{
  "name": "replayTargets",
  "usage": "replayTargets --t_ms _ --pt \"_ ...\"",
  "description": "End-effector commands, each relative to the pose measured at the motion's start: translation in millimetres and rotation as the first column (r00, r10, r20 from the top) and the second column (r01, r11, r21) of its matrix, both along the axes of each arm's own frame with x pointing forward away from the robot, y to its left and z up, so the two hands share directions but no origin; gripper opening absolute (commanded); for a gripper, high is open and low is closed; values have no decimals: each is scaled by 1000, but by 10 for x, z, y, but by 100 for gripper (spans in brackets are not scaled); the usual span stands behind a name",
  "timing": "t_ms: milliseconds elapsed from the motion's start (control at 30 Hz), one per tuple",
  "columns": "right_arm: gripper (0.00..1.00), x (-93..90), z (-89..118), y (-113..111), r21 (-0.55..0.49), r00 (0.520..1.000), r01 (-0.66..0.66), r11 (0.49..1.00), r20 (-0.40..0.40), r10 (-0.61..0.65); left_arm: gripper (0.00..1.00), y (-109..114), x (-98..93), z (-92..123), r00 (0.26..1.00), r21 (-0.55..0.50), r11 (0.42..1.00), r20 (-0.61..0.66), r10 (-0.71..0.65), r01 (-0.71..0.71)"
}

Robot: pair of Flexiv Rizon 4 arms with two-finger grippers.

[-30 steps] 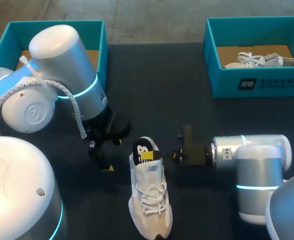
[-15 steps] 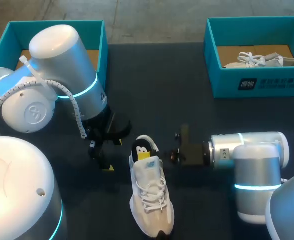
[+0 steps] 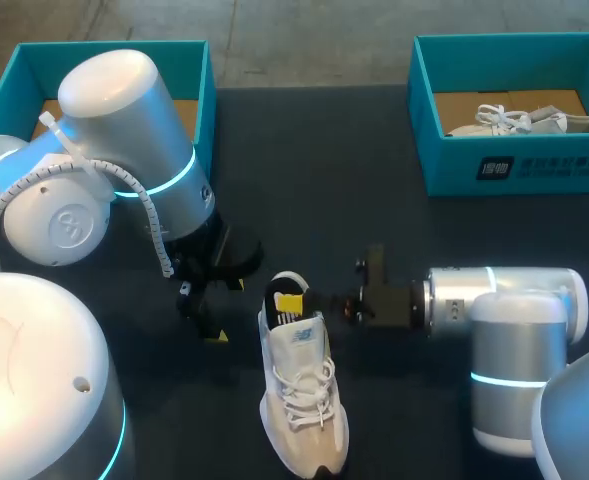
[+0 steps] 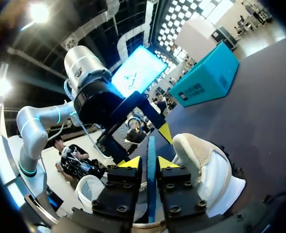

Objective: Take the shoe out of the shoebox, open the shoe tongue, remove and reinsert the insole, then place the shoe into the shoebox

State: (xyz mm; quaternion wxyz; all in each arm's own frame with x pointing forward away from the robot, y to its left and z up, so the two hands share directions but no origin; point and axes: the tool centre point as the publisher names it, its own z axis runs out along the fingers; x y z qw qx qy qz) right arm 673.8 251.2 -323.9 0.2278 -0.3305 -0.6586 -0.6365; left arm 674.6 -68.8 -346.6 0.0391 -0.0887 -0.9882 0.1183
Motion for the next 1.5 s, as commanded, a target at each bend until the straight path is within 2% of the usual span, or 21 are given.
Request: replayTargets --t_ms 33,200,400,667,767,800,833,867,900,1133,1500 --pt "0 56 -17 37 4 1000 0 1000 -16 0 100 0 -4 1 1000 1 1000 1 0 0" --pt "0 56 -96 23 4 998 1 1000 -60 -1 100 0 -4 1 1000 1 1000 1 0 0" --pt "0 -49 -211 23 -4 992 -8 1000 -123 8 100 0 -4 1 1000 1 1000 1 0 0" --pt "0 -183 -271 40 -21 988 -24 999 -155 21 100 0 -4 1 1000 1 1000 1 0 0" --pt "0 -191 -232 44 -29 991 -21 999 -133 17 100 0 -4 1 1000 1 1000 1 0 0" --pt "6 -191 -212 42 -29 993 -17 999 -119 13 100 0 -4 1 1000 1 1000 1 0 0" --pt "31 -189 -192 36 -27 995 -12 1000 -104 9 100 0 -4 1 1000 1 1000 1 0 0" --pt "42 -188 -169 33 -29 996 -8 1000 -90 6 100 0 -4 1 1000 1 1000 1 0 0" --pt "45 -185 -149 31 -31 997 -8 999 -77 5 100 0 -4 1 1000 1 1000 1 0 0" --pt "45 -140 1 16 -41 1000 3 999 9 -2 100 0 -4 1 1000 1 1000 1 0 0" --pt "43 -57 127 -3 -57 998 20 998 56 -17 100 0 -4 1 1000 1 1000 1 0 0"
